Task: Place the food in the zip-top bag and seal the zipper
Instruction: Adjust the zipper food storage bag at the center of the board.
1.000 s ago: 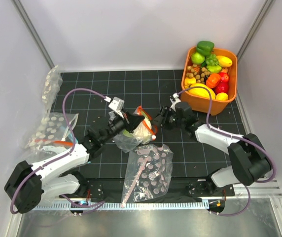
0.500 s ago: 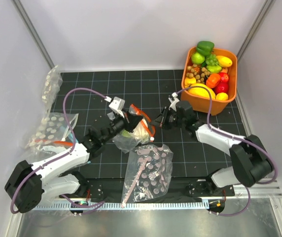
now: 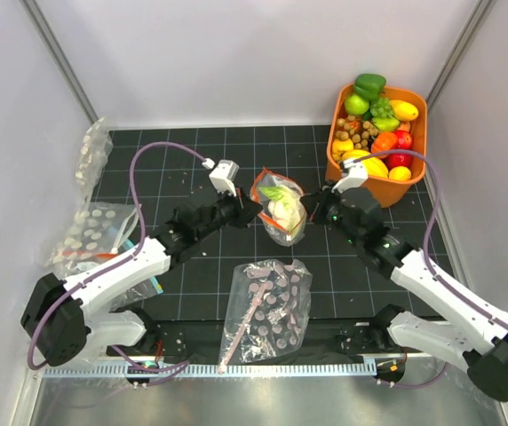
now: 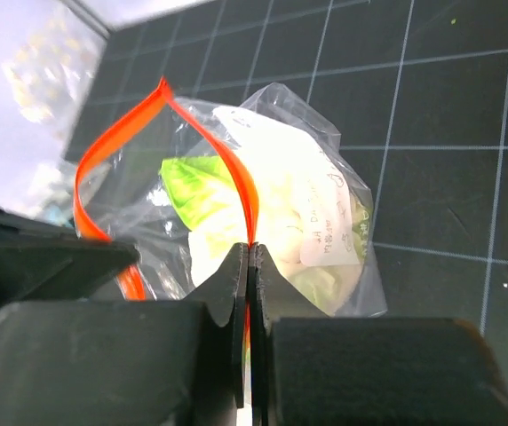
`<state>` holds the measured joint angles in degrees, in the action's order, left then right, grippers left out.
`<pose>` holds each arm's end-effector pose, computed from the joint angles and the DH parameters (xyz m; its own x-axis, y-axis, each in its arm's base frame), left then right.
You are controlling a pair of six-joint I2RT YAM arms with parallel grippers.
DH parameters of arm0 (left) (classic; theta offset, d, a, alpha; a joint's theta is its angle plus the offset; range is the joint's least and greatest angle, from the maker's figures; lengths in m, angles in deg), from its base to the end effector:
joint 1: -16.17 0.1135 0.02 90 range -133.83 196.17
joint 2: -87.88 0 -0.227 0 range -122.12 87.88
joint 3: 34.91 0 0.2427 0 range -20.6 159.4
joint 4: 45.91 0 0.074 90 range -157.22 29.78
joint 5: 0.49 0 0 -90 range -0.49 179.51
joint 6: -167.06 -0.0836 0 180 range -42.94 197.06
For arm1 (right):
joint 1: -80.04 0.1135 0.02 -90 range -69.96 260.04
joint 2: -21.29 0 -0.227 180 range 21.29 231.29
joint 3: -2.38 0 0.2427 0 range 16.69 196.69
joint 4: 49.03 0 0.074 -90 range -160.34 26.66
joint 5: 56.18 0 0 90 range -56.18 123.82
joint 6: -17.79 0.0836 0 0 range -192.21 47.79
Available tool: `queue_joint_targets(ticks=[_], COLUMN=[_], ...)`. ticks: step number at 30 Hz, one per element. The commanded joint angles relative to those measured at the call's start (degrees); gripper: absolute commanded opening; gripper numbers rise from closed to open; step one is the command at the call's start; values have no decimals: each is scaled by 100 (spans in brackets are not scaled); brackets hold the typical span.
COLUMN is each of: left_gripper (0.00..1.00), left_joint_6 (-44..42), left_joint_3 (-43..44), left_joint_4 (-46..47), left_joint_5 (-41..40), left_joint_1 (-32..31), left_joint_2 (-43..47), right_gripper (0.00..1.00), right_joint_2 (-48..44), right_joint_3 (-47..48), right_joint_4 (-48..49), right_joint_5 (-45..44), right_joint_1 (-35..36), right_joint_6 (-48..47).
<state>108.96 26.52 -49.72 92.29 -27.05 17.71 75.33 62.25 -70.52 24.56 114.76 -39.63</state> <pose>0.2425 -0.2335 0.2559 -0.5141 -0.2412 -0.8231 0.5263 0.6691 -0.5248 0.2369 0.1478 0.2796 -0.4211 0.3548 -0.8348 -0.2469 0.8407 0.4819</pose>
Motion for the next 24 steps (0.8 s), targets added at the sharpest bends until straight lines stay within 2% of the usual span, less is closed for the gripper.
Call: queue_joint_targets(ticks=[1,2,4,6,10,15,17,18,19,20,22,23,24], left_gripper=[0,0,0,0,0,0,0,0,0,0,0,0,0], left_joint_6=[281,560,738,923,608,-315,-246,-115,234,473,868,844,748], left_joint_3=[290,307,386,439,605,1352,1423,1397,1371,1240,951,775,503], left_joint_4=[-934,-1415,-1761,-1964,-1131,-1357,-1550,-1656,-1796,-2024,-2000,-1625,-1439], left_joint_5=[-1223,-1611,-2113,-2081,-319,-322,-436,-907,-1112,-1296,-1001,-817,-562], left_joint_1=[16,50,129,244,61,-862,-855,-802,-706,-331,162,435,437], left_joint_2=[109,144,127,30,-400,-1033,-1095,-1069,-964,-894,-553,-376,-235], right_gripper=[1,1,1,1,1,1,1,1,1,1,1,1,1], right_joint_2=[361,518,590,651,433,-192,-228,-166,26,175,492,798,871], right_joint_3=[417,497,664,769,1016,805,744,735,665,630,804,918,1050], right_joint_4=[-327,-371,-442,-625,-1180,-1102,-953,-743,-550,-173,-12,-107,-152], right_joint_5=[-1244,-1585,-2156,-3079,-4389,-5191,-4799,-4474,-3549,-3130,-2723,-2852,-3045], right_joint_1=[735,903,1307,1765,1837,1837,1837,1880,1941,2020,2492,2644,2732], right_joint_6=[-523,-733,-919,-1138,-999,-1157,-1324,-1359,-1525,-1622,-1912,-2070,-2063])
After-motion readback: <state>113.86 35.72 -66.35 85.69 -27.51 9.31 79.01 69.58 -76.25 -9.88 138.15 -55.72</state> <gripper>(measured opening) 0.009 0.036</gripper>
